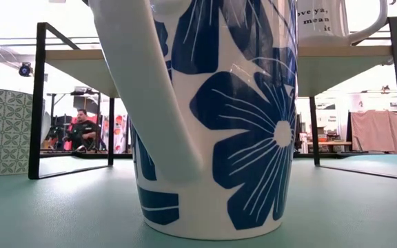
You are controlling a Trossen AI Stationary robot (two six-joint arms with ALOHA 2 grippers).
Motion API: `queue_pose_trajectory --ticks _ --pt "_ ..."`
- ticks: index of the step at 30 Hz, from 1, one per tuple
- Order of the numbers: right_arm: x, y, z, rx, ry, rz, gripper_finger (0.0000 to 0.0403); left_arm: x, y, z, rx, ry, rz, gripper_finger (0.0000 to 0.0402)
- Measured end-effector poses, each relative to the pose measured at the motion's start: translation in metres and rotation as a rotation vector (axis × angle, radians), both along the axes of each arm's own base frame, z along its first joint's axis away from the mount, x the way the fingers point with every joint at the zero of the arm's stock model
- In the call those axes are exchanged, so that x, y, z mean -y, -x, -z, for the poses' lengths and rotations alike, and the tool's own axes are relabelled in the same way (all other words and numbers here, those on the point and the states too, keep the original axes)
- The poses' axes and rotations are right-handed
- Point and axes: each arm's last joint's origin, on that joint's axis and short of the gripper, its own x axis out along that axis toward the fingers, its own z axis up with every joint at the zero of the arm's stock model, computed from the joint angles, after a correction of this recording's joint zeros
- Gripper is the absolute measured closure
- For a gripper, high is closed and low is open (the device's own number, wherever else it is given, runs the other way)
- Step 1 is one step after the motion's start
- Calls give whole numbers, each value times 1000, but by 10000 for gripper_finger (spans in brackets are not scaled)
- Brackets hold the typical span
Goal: Place coffee mugs
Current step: Put the white brown mug on the shelf
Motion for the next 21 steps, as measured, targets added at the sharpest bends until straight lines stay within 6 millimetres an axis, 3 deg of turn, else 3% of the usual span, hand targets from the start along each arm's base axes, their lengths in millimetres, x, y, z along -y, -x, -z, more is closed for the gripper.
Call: queue_pose_trajectory --ticks 14,21 --pt "0 0 0 1 0 2 262 8 -7 -4 -2 -2 37 342" --pt "0 0 0 7 -5 16 262 8 -14 -19 49 83 -83 340"
